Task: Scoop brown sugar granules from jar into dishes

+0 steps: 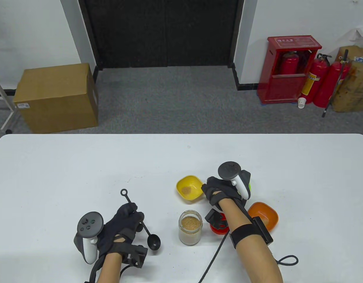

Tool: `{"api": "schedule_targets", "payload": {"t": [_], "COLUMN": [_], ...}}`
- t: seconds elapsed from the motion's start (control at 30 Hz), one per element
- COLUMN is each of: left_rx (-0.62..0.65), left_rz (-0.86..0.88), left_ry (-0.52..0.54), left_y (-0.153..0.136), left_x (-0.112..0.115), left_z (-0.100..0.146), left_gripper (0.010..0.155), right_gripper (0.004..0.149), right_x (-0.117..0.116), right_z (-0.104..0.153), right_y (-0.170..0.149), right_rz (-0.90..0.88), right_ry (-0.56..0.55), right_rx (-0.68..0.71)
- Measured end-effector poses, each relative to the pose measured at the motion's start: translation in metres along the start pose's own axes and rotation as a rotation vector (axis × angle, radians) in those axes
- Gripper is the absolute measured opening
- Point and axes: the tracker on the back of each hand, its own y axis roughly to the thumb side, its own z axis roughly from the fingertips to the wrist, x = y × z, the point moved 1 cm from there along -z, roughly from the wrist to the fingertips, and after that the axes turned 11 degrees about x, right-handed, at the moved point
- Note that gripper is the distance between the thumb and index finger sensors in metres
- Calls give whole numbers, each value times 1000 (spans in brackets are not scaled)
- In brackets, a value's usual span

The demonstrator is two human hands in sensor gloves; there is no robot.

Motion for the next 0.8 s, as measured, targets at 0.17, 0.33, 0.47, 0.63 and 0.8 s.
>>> {"api": "schedule_targets", "payload": {"t": [0.17,0.33,0.47,0.63,0.8], "left_rx": [-5,-77,-131,-209,-228], "left_rz": [-72,-136,-239,-333,-404], "left_ry": [-17,-64,-93,-162,-178], "left_y": [5,4,3,-9,-14], "left_x": [6,6,5,16,24], "left_z": [-9,-22,-32,-40,-43], "left_gripper": [54,53,51,49,48], "right_gripper": [57,53,52,50,49], "right_x": [25,40,45,37,28], "right_z": [42,84,114,135,140], "right_y": [8,-1,-10,-18,-24], "right_rz": [47,46,53,76,112], "right_ry": [-84,-112,-157,-184,-178], "right_rx": [149,226,283,332,345]}}
